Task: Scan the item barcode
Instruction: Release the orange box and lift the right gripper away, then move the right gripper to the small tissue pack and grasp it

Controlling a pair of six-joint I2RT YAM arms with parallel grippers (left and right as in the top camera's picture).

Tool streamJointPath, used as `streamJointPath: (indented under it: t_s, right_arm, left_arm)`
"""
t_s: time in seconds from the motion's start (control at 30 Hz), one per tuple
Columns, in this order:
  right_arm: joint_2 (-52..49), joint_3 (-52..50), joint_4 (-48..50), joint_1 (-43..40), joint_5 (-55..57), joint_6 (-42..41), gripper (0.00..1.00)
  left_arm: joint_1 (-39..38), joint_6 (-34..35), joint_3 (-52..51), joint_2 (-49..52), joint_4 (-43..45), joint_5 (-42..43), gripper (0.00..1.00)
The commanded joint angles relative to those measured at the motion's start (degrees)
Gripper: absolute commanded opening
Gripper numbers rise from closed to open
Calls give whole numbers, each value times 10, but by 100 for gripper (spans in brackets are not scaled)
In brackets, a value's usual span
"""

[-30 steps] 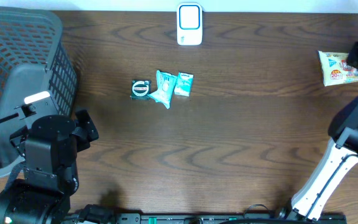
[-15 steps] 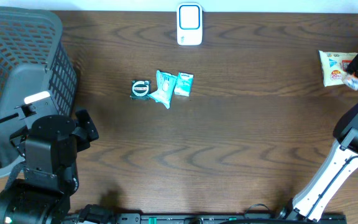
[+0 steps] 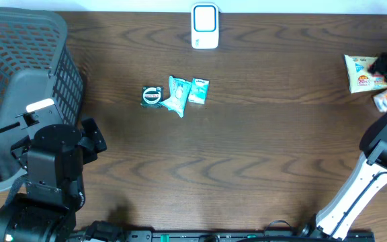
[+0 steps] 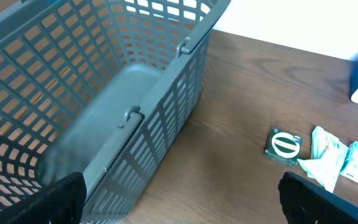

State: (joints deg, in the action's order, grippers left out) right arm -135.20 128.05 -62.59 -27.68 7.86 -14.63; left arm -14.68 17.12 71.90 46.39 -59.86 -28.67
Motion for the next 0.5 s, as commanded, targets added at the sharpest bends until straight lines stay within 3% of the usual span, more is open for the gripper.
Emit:
streamJointPath:
  t_s: [0.0, 0.23, 0.47]
  right_arm:
    - [72, 2, 10, 26, -127, -3, 79]
    - [88, -1, 14, 79, -422, -3, 66]
    - [87, -39, -1, 189, -386, -3, 64]
  left_arm:
    - [1, 1, 5, 0, -1, -5, 98]
    - [1, 1, 5, 0, -1, -5, 98]
    - [1, 1, 5, 0, -1, -5, 98]
